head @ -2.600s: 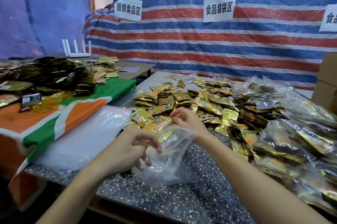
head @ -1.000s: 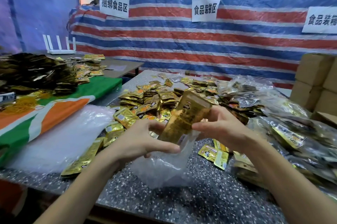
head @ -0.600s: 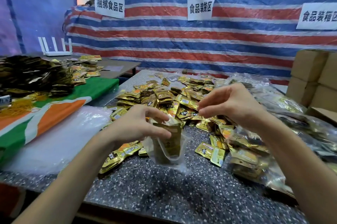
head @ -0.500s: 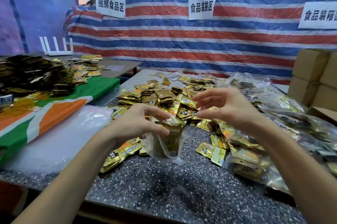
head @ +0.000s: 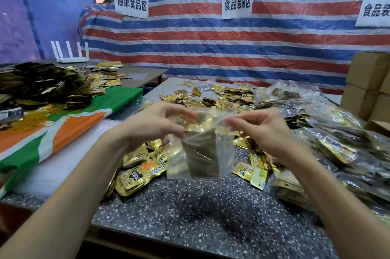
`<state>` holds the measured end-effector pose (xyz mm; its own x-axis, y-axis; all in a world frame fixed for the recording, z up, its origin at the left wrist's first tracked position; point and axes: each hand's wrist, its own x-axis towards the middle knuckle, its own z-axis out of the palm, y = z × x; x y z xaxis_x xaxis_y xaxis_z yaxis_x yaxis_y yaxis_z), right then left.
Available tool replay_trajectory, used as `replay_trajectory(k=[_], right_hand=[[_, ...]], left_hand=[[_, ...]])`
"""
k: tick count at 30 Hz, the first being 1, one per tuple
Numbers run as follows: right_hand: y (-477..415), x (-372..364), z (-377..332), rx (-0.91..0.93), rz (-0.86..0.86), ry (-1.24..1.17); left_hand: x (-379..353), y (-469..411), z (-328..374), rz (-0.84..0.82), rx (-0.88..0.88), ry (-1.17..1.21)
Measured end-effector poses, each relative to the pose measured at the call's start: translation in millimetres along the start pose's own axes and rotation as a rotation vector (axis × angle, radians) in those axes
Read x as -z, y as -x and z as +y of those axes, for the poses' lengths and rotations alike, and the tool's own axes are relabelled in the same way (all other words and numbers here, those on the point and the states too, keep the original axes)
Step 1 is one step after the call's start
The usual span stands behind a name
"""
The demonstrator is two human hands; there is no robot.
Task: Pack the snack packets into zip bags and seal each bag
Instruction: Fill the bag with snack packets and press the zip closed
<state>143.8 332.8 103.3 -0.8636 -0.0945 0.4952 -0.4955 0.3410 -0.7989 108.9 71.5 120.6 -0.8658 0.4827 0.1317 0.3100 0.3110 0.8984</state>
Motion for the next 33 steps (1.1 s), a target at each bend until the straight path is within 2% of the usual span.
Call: replay_trajectory(k=[4,6,8,9,10,11,14,15,17,20,25,27,33], right_hand=[[-2,0,-4,0.067,0.136,-0.086],[0,0,-2,0.024,0.157,-0.147],[2,0,2,-0.018,0.172,-0.176],[3,0,5,-0.032,0.181,-0.18],[4,0,7,-0.04,0.19,-0.184],[4,1,8,-0.046,0.199,-0.191],[4,1,9,-0.058,0.2,-0.215],[4,0,9,-0.063,0.193,-0.223],[5,-1,8,-0.073,0.178,-0.234],[6,-4,9,-0.084,0.187,-0.235],[7,-9,11,-0.103,0.224,-0.224],[6,-10,13,-0.117,0.227,-0.226],[6,-12,19,-0.141,0.209,-0.24]], left_hand=[[2,-1,15,0.048,-0.08,-0.027],[-2,1,10,0.081,-0.126,0.123],[-9,-2,-10,0.247,-0.051,0.305],[-12,-3,-25,0.351,0.0,0.262],[-14,-3,-42,0.424,0.037,0.065],[-15,-3,-62,0.416,0.082,-0.194],[-20,4,-113,0.066,0.31,-0.765],[-21,7,-123,0.002,0.351,-0.883],[-22,11,-134,0.049,0.36,-0.952],[-18,11,-137,0.159,0.342,-0.87],[-1,7,-132,0.114,0.277,-0.912],[5,4,-127,0.197,0.241,-0.772],[20,14,-82,0.563,0.16,-0.095]])
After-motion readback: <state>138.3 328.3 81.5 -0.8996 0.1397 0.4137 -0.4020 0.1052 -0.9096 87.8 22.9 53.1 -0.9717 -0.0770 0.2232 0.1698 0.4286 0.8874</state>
